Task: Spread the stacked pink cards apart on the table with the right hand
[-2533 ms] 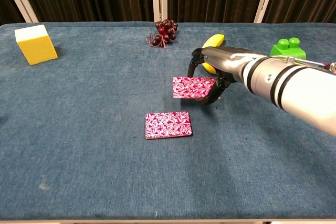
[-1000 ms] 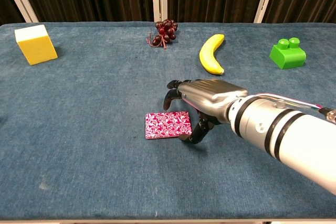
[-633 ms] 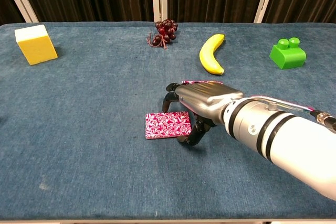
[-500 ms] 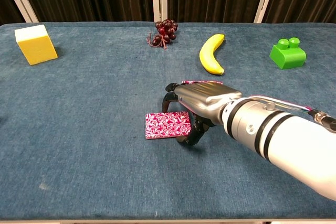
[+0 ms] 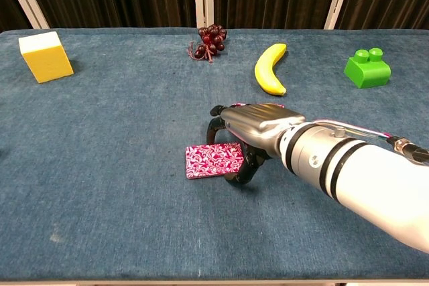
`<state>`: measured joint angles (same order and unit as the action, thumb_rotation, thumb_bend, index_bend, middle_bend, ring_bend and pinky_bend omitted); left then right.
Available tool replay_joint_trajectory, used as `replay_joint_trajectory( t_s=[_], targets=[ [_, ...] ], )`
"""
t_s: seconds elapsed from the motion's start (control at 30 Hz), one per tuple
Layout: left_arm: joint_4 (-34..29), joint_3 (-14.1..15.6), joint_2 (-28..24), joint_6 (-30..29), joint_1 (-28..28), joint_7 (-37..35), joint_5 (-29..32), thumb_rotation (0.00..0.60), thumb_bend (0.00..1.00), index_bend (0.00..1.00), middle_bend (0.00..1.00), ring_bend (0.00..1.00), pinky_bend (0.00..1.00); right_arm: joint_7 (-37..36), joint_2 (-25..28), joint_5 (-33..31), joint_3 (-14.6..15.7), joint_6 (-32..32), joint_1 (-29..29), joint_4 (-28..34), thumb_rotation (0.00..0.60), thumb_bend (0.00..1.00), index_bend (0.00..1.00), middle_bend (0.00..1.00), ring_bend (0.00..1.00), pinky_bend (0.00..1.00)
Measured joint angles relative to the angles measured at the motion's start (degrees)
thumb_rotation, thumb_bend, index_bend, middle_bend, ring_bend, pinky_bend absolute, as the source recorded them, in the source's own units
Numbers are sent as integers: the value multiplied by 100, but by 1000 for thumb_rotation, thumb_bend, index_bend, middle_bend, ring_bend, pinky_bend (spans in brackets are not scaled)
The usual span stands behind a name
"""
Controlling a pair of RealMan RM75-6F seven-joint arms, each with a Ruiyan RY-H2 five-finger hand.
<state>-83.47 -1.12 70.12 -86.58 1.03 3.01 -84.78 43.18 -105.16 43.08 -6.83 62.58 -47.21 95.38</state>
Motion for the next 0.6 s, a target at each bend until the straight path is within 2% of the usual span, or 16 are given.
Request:
replay_joint_trajectory(
  t_s=[0.37,0.6],
  targets=[
    [-17,-3,-7,2,5,17,-7,600,50,88,64,0,12,-204,194,202,-31,-1,56,183,600,490,423,64,0,0],
    [-11,-12,-1,1,28,6,-37,600,50,88,64,0,12,-492,700,451,56,85,265,484,600,491,431,64,0,0]
  ],
)
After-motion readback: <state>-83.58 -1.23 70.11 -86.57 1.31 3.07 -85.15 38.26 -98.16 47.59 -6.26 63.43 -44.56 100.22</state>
